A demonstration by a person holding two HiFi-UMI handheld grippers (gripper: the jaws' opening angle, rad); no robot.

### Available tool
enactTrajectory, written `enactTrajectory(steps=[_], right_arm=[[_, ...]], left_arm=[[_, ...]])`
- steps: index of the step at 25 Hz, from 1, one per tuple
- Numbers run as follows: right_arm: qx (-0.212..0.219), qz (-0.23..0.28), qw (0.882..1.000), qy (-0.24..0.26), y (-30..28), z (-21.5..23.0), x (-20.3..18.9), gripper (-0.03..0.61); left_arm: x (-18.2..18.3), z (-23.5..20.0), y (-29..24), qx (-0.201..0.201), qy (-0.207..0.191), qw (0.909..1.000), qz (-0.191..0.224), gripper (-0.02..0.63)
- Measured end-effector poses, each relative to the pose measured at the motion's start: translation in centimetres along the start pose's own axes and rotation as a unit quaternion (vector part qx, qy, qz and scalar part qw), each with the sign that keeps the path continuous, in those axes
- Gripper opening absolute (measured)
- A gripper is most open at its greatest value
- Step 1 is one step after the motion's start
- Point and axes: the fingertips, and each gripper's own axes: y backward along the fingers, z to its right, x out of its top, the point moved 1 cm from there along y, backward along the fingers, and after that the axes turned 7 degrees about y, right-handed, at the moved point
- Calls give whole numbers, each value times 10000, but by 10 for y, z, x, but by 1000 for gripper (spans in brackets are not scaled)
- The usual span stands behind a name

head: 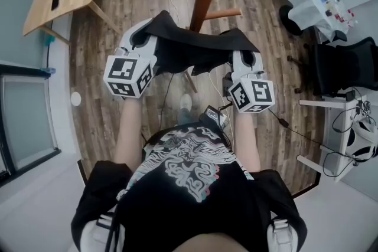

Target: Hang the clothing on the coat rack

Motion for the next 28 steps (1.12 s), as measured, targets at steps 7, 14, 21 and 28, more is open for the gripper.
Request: enactTrajectory(steps=[7,14,21,28], right_arm=[[38,-139,9999,-37,-12,7,-12,2],[112,-317,9994,-37,-23,9,-28,2],[198,-526,9984,-40,-35,9,-47,2],[272,-717,9970,-82,-41,8,-68,2]], left_arm=[[-9,-4,-13,34,26,9999,-152,9],[-25,-11,-27,34,108,9994,-332,9],[-45,-15,-43,-22,209,9982,-555,9],[-65,-13,-53,-84,265,9968,-748,9]])
